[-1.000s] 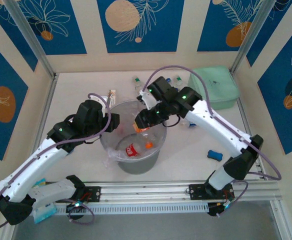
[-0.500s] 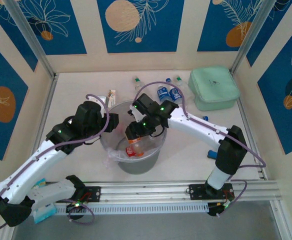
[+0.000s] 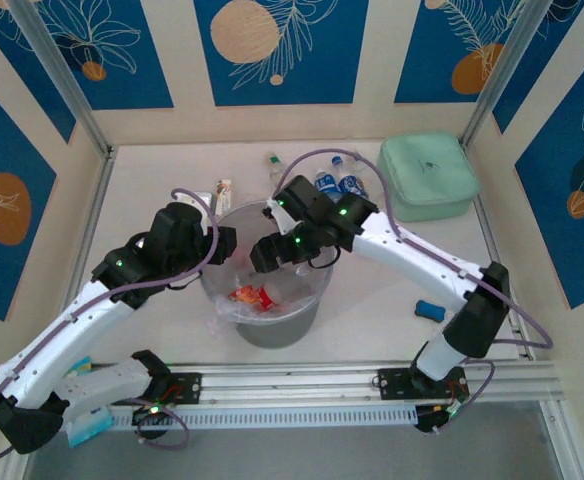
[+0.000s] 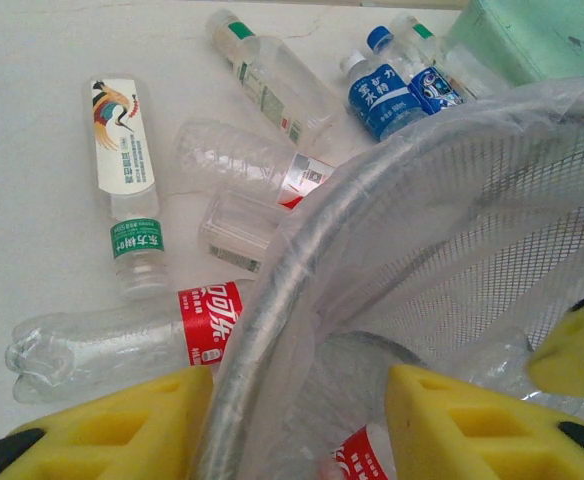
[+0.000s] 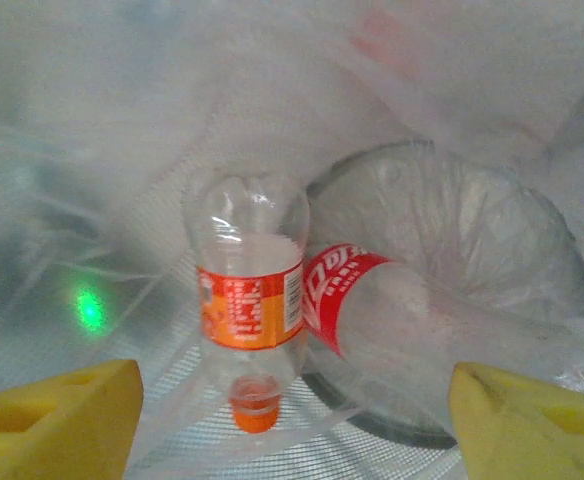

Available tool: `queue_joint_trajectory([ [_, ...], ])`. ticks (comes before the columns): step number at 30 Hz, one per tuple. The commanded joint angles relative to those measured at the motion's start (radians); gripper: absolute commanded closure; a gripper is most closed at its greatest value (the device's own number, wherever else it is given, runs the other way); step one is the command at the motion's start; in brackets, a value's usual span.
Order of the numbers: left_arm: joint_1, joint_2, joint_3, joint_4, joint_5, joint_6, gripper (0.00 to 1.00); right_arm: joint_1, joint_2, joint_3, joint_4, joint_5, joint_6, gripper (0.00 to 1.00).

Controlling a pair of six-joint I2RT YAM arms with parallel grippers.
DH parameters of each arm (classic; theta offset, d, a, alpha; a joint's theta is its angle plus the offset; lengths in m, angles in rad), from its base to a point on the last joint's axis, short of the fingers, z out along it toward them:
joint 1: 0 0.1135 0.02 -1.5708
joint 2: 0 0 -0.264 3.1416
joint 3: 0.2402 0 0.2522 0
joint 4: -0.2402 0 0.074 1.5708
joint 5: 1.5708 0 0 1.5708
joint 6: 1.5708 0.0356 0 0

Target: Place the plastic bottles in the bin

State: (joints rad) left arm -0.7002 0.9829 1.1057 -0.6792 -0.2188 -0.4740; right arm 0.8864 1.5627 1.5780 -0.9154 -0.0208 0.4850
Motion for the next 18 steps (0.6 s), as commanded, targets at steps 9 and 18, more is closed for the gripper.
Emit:
queue_joint_trajectory([
  [9, 0.001, 0.016, -0.017, -0.037, 0.018, -0.009, 0.54, -0.225, -0.290, 0.040, -0.077, 0.033, 0.017, 0.20],
  [18, 0.001, 0.028, -0.014, -0.028, 0.045, -0.012, 0.55, -0.648, -0.349, -0.231, -0.036, 0.067, 0.106, 0.01],
])
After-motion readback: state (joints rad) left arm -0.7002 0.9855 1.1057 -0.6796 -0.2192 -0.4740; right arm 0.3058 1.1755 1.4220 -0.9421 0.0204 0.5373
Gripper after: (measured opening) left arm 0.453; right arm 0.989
